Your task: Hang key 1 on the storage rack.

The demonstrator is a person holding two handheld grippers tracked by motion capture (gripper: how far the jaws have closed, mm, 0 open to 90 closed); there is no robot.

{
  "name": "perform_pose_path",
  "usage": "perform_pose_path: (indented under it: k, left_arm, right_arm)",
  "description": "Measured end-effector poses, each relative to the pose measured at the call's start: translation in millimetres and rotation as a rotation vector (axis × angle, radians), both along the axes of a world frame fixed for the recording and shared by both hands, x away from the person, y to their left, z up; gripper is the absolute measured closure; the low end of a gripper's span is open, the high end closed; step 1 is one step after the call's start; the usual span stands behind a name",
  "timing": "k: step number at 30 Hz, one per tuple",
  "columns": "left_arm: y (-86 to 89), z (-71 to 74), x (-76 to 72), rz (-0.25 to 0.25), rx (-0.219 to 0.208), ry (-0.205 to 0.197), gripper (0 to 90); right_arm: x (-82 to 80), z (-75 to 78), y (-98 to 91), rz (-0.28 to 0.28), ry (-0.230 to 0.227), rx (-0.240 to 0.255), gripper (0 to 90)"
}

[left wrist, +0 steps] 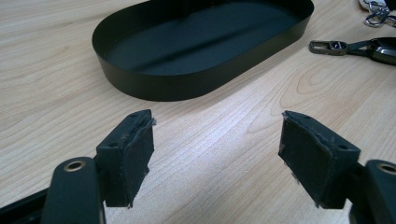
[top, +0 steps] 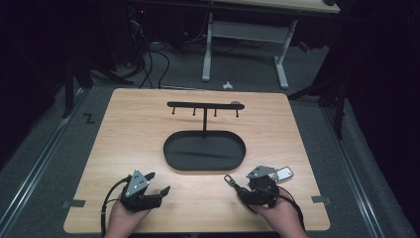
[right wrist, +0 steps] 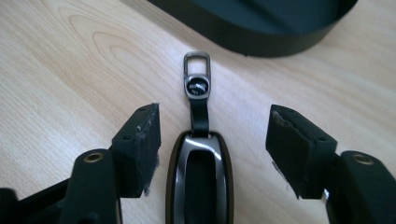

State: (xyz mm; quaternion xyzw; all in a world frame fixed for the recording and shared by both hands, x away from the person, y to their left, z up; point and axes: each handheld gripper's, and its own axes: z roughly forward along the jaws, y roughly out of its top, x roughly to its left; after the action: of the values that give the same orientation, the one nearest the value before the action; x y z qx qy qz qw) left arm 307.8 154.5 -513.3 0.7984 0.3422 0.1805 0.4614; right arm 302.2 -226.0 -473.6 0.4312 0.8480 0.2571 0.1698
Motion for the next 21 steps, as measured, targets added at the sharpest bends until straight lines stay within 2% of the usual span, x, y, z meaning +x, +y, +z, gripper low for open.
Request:
perform_pose_path:
  k: [2,3,4,5,6,9,10,14,17,18,21]
  left_arm:
    - [0.1,-0.3,0.1,-0.002,-0.004,0.003,26.6]
    - [-0.3,-0.7,0.7,-0.005,-0.009,0.005,26.7]
    - [-0.3,-0.7,0.7,-0.005,-0.009,0.005,26.6]
    - [-1.3,-1.0,2.2,-0.006,-0.013,0.003,26.6]
    - [-1.3,-1.0,2.2,-0.006,-0.013,0.003,26.6]
    - [-2.6,-2.2,6.4,-0.01,-0.009,0.001,26.6]
    - [-2.6,-2.2,6.4,-0.01,-0.009,0.001,26.7]
    - [-2.8,-1.5,7.4,-0.007,-0.014,-0.004,26.7]
    - [-4.8,-0.6,7.4,-0.012,-0.009,-0.011,26.7]
    - [-5.7,-0.6,7.4,-0.012,-0.008,-0.014,26.6]
    - [-8.7,-0.5,8.8,-0.016,-0.006,-0.013,26.6]
  right_arm:
    - [0.7,1.9,2.6,0.002,-0.004,-0.017,36.9]
    - [3.8,4.2,6.5,0.01,0.013,-0.049,38.1]
    - [3.8,4.2,6.5,0.01,0.013,-0.049,38.1]
    - [7.5,5.4,9.5,0.046,0.036,-0.082,39.1]
    - [7.5,5.4,9.5,0.046,0.036,-0.082,39.1]
    - [15.1,7.2,13.9,0.065,0.071,-0.123,40.8]
    - [15.1,7.2,13.9,0.065,0.071,-0.123,40.8]
    - [26.0,9.6,15.1,0.048,0.141,-0.111,35.6]
    - [30.0,8.6,17.3,0.021,0.205,-0.109,32.2]
    - [29.2,8.2,19.4,-0.007,0.236,-0.101,31.8]
    - [30.6,8.1,21.9,0.019,0.239,-0.12,31.4]
